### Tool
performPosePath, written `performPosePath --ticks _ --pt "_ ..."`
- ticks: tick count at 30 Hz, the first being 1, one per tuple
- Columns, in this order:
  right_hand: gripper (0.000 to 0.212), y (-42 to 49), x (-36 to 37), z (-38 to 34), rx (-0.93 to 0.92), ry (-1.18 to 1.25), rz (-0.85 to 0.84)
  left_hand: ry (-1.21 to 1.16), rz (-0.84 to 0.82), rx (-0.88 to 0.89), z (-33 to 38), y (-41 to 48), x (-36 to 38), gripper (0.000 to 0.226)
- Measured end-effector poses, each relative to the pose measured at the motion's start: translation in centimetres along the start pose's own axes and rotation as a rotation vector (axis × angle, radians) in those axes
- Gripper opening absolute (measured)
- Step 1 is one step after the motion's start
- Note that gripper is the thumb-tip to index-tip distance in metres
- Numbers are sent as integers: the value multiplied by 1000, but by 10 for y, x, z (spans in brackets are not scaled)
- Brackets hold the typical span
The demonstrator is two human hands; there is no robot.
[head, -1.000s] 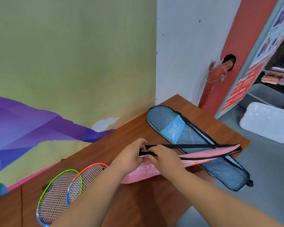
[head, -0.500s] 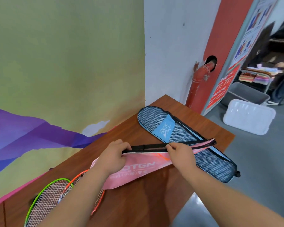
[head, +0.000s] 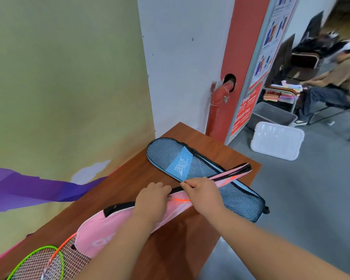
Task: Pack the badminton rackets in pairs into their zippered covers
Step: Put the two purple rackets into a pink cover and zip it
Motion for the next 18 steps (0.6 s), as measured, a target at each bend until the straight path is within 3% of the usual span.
performPosePath --ticks 4,13,18 --pt "47 1 -30 33 73 -9 97 -159 38 26 -2 -2 -7 17" --pt "25 -14 -136 128 305 33 295 -258 -2 98 19 0 -37 16" --pt "25 -34 -183 166 373 35 338 -364 2 132 38 -5 -50 31"
Point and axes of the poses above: each hand's wrist, its own y-axis towards the middle knuckle, its own x-axis out of the palm, z = x × y, the point moved 4 cm from there along y, towards the middle knuckle, and after that the axes turned 13 degrees about -z, right-handed, at the moved point
